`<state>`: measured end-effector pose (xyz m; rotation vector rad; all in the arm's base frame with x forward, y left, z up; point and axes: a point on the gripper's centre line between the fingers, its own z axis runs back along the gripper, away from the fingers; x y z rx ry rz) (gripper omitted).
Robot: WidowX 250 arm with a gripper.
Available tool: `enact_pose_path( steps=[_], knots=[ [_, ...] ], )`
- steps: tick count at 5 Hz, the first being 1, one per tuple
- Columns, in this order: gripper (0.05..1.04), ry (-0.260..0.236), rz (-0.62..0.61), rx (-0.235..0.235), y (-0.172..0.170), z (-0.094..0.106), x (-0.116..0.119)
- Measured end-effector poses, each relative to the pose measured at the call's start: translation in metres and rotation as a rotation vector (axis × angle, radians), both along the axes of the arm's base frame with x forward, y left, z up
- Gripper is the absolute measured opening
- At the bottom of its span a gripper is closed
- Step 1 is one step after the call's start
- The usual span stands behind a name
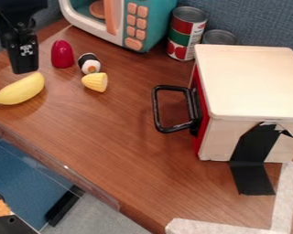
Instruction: Open the drawer
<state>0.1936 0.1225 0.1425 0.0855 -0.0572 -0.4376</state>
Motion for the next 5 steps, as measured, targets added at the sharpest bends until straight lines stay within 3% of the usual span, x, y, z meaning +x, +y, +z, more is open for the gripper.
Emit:
enact_pose_path(
  steps=[1,2,3,5],
  knots=[
    [0.999,0.017,0.011,-0.020,-0.002,-0.006,-0.002],
    [0.999,0.008,0.168,-0.105,-0.016,-0.016,-0.003],
    [0.999,0.040,0.274,-0.149,-0.042,-0.031,-0.003],
    [0.999,0.003,0.524,-0.325,-0.087,-0.050,0.007]
  ],
)
